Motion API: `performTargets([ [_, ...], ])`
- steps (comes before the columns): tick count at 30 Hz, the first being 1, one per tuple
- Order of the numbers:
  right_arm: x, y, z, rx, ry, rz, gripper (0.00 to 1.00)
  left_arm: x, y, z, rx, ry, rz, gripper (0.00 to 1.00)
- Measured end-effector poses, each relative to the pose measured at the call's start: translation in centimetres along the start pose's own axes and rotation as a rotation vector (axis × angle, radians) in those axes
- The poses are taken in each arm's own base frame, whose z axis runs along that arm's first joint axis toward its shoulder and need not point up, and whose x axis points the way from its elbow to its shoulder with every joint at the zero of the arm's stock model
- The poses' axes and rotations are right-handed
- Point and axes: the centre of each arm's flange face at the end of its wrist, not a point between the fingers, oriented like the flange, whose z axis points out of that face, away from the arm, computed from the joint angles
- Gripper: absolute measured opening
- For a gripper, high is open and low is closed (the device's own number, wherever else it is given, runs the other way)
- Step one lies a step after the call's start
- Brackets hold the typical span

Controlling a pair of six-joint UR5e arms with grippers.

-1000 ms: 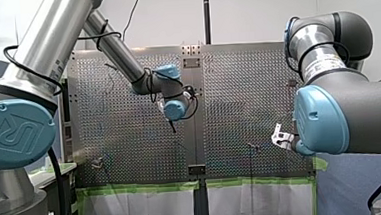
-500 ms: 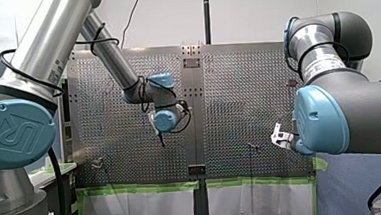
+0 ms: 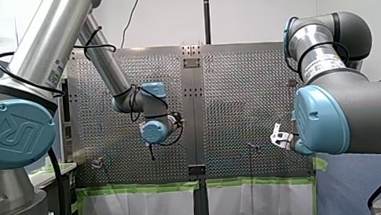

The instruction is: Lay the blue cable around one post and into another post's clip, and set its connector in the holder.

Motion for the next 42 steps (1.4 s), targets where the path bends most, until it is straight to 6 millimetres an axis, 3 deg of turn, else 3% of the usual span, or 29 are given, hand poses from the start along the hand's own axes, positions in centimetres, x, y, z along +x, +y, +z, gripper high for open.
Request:
performTargets([
  [21,-0.2,-0.7,0.0,0.009,-0.002,-0.007,0.00,2.2,3.4,-5.6,-0.029,0.041,0.030,0.98],
  [37,0.2,-0.6,0.3,-0.014,0.011,-0.049,0.00,3.5,8.4,-11.9,-0.179,0.130,0.120,0.98],
  [42,0.6,-0.8,0.4,-0.014,0.005,-0.065,0.00,3.6,8.6,-12.4,-0.168,0.135,0.115,0.98],
])
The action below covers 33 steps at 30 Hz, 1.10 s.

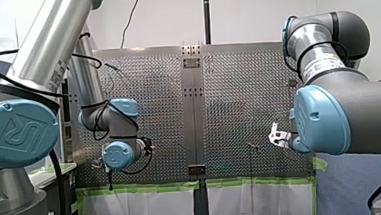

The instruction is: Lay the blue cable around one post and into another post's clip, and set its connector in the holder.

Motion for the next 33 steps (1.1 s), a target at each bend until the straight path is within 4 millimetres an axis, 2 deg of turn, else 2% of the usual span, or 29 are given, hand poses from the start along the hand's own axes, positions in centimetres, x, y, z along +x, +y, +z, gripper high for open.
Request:
performTargets([
  [6,0.7,-0.5,0.0,0.005,0.001,-0.007,0.00,-0.3,-0.6,0.6,0.028,-0.031,-0.030,0.98],
  [20,5.6,-3.6,-0.3,0.026,0.005,-0.044,0.00,-0.7,-0.9,1.6,0.028,-0.040,-0.035,0.98],
  [33,8.4,-6.5,-2.7,0.045,0.021,-0.059,0.00,-0.6,-0.5,1.8,0.012,-0.024,-0.021,0.98],
])
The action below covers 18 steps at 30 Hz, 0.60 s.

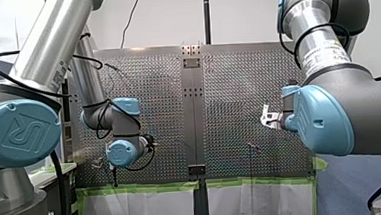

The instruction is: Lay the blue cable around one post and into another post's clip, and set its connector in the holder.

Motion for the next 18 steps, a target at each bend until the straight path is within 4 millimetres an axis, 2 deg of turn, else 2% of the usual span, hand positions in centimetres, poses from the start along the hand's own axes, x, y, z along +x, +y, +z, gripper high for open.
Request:
performTargets([
  [9,1.2,-3.0,-2.7,0.026,-0.031,0.005,0.00,0.1,0.3,0.0,-0.009,0.014,0.011,0.98],
  [18,3.7,-5.3,-4.3,0.026,-0.028,0.008,0.00,0.3,0.6,-0.1,-0.016,0.034,0.028,0.98],
])
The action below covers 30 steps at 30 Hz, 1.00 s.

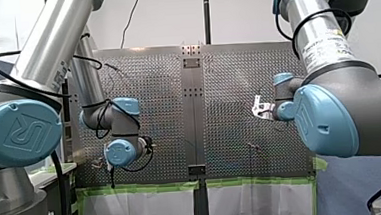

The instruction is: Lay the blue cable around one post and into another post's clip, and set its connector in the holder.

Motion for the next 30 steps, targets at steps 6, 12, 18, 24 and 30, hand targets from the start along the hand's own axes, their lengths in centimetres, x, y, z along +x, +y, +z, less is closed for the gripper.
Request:
performTargets([
  [6,2.6,-1.0,-0.5,0.001,0.030,0.014,0.00,0.0,0.1,0.0,-0.003,0.006,0.009,0.98],
  [12,6.2,-1.8,-1.2,0.006,0.073,0.013,0.00,0.0,0.2,0.0,-0.005,0.007,0.011,0.98],
  [18,9.3,-2.3,-1.9,0.012,0.105,0.011,0.00,0.0,0.3,0.1,-0.008,0.011,0.016,0.98],
  [24,11.9,-2.4,-2.9,0.000,0.119,-0.007,0.00,0.0,0.4,0.3,-0.007,0.014,0.017,0.98],
  [30,14.2,-1.2,-4.2,-0.039,0.138,-0.015,0.00,0.0,0.6,0.4,-0.012,0.017,0.018,0.98],
])
